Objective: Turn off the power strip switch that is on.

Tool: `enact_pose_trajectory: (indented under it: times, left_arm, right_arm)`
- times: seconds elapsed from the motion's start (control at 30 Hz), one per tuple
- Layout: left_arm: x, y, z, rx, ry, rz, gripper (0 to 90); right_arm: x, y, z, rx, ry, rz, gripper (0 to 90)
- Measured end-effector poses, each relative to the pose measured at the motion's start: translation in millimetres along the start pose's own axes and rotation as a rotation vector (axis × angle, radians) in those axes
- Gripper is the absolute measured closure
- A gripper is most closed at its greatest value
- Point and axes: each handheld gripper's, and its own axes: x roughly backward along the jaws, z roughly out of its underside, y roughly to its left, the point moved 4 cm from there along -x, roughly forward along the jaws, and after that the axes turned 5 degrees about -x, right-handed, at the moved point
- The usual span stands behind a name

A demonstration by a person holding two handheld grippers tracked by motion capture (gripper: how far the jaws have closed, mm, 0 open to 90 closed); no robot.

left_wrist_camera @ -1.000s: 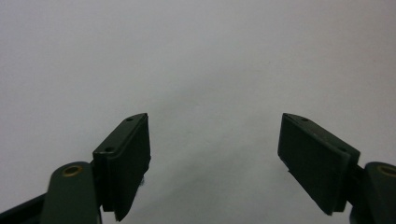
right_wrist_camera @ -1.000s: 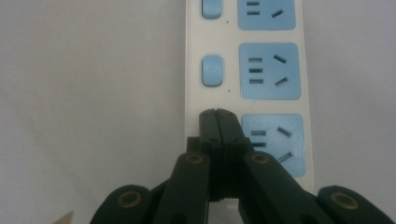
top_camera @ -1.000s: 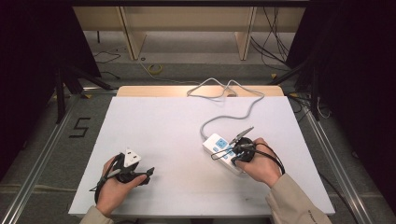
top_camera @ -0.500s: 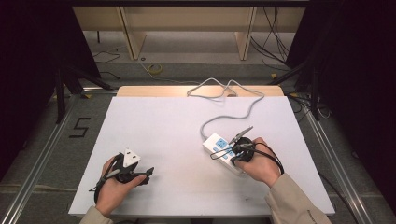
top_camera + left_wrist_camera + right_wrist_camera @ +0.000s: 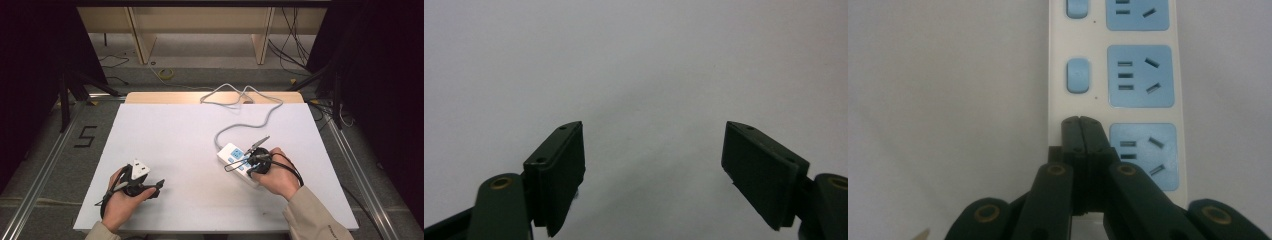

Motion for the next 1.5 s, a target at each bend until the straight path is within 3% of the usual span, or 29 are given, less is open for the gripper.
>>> enact_pose_trajectory:
  times: [1.5]
  left_arm:
    - [-0.6, -0.5, 0.0, 0.001, 0.001, 0.001, 25.6]
  right_arm:
    - [5.1, -1.7, 0.7, -0.009, -0.025, -0.019, 90.0]
